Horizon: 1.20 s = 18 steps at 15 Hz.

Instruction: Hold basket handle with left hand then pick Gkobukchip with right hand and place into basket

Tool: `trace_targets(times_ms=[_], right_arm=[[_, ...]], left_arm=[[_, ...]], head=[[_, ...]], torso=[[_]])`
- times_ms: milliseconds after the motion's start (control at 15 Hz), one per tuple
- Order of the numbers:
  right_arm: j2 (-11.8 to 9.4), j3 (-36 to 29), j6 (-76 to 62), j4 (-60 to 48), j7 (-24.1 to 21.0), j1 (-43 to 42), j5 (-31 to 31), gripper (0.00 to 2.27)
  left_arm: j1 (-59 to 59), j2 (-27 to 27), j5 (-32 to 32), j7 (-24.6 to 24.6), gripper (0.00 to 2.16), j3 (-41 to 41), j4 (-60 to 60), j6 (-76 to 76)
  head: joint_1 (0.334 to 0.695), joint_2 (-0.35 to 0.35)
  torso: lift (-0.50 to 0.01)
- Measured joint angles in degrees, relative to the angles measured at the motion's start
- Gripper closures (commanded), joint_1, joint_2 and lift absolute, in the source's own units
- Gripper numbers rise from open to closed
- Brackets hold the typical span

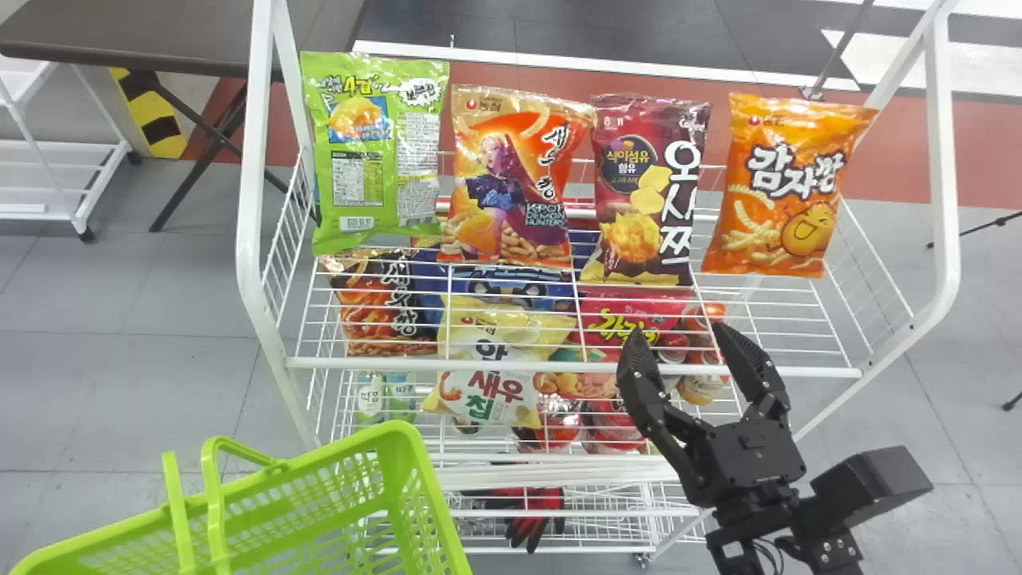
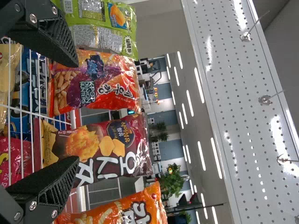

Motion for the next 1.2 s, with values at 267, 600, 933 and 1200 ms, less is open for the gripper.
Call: trace_targets(times_ms=[267, 600, 933, 1200], right_arm=[[0.05, 0.63, 0.56, 0.00, 0.06, -0.37, 0.66, 0.11], [0.20, 2.19, 3.10, 0.22, -0.02, -2.04, 1.12, 0.11], [0.46, 6.97, 12.23, 0.65, -0.18, -8.57, 2.33, 0.11], [1.30, 11.98, 22.11, 2.43, -1.89, -16.57, 3.51, 0.11]], left_arm=[[0.00, 0.02, 0.00, -0.16, 2.15, 0.00, 0.28, -0.13], [0.00, 0.00, 0.00, -0.29, 2.15, 0.00, 0.63, -0.35], [0.03, -0.05, 0.00, -0.18, 2.15, -0.05, 0.83, -0.35], [0.32, -0.05, 0.00, -0.11, 2.15, 0.07, 0.78, -0.35]], head=[[0.695, -0.085], [0.695, -0.048], [0.695, 0.053], [0.695, 0.138]], torso=[[0.000], [0.000], [0.000], [0.000]])
